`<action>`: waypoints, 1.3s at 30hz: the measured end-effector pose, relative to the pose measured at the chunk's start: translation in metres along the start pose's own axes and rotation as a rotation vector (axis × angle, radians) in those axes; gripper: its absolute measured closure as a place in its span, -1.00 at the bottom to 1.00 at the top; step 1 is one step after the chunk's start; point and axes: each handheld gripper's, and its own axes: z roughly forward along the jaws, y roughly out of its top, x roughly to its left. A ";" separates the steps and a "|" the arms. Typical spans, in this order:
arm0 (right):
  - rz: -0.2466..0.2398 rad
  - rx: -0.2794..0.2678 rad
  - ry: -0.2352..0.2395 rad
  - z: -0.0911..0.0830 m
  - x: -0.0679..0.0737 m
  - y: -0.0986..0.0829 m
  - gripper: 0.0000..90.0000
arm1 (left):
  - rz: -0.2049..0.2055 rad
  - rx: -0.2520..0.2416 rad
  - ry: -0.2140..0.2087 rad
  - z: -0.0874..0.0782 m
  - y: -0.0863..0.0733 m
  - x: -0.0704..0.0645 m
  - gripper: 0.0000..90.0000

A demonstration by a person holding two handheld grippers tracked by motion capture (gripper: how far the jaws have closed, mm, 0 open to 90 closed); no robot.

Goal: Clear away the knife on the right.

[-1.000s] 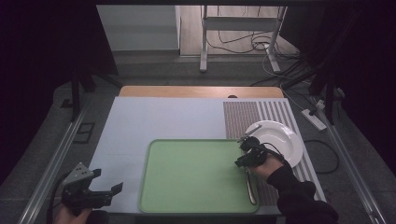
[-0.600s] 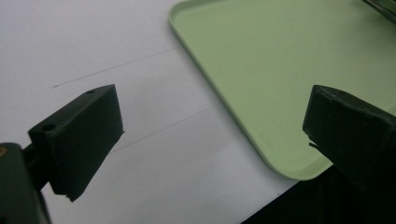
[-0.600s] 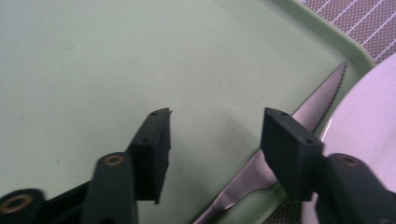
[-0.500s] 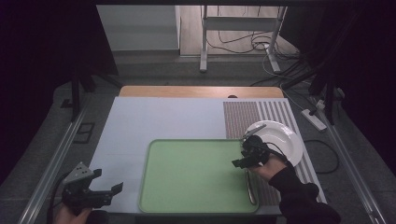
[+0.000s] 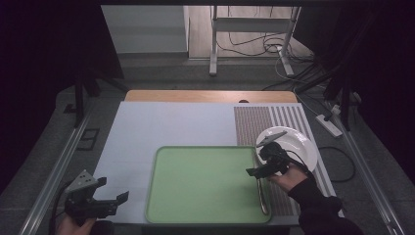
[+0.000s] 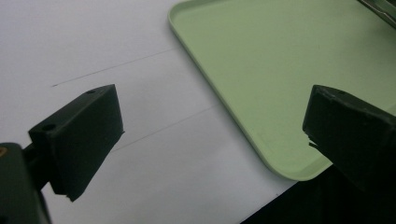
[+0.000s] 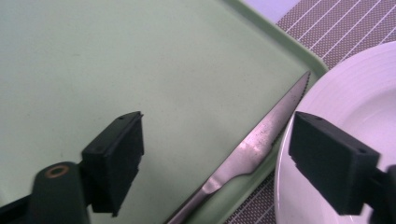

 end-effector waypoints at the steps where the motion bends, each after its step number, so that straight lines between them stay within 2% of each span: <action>1: 0.005 -0.005 0.008 -0.001 -0.001 -0.001 -0.70 | 0.000 0.000 0.000 0.000 0.000 0.000 -0.90; 3: 0.008 -0.016 0.014 -0.002 -0.002 -0.004 -0.76 | 0.000 -0.001 0.000 0.000 0.000 0.000 -0.90; 7: 0.013 -0.030 -0.001 -0.003 -0.005 -0.009 -0.94 | 0.000 -0.001 0.000 0.000 0.000 0.000 -0.90; 11: 0.014 -0.034 -0.005 -0.003 -0.007 -0.015 -1.00 | 0.001 -0.001 0.000 0.000 0.000 0.000 -0.90; 30: 0.034 -0.045 -0.050 -0.013 -0.009 -0.034 -1.00 | 0.000 -0.002 -0.001 0.000 0.000 0.000 -0.90; 39: 0.075 -0.083 -0.081 -0.026 -0.010 -0.046 -1.00 | -0.001 -0.004 -0.001 0.000 0.000 0.000 -0.90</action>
